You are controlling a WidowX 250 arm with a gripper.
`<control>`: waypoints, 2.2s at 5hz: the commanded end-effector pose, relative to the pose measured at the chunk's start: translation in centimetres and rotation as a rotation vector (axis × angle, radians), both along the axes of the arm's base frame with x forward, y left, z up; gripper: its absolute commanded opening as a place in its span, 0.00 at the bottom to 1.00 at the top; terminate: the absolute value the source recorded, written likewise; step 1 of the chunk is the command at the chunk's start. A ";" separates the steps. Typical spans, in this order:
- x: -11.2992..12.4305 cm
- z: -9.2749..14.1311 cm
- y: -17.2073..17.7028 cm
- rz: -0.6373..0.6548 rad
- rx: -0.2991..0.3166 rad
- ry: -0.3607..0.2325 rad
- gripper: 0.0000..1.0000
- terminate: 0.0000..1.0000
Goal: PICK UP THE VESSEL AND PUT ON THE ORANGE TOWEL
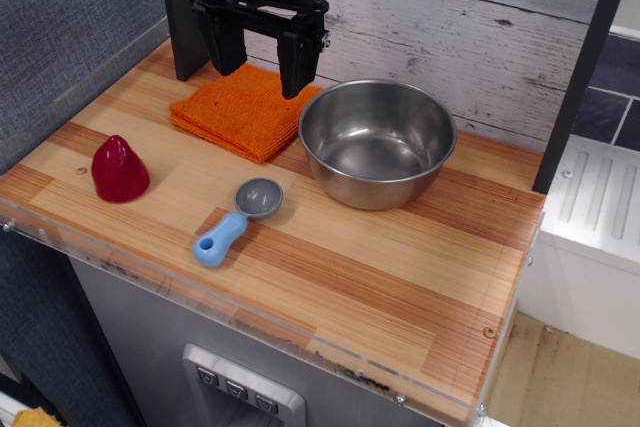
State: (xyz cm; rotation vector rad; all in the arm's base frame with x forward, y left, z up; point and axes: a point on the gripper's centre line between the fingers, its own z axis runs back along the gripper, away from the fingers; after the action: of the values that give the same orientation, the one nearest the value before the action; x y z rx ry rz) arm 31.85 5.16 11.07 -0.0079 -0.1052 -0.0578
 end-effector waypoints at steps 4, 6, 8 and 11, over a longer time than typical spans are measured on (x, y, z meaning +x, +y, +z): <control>4.3 -3.3 -2.0 0.006 0.007 -0.031 1.00 0.00; 6.3 -5.6 -2.5 -0.046 0.058 0.012 1.00 0.00; 6.1 -6.5 -2.9 -0.080 0.062 0.014 0.00 0.00; 5.8 -4.0 -3.1 -0.070 -0.056 -0.058 0.00 0.00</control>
State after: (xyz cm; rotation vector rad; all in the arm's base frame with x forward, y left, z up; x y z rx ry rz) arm 37.14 1.83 3.99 -0.0823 -0.0817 -0.1175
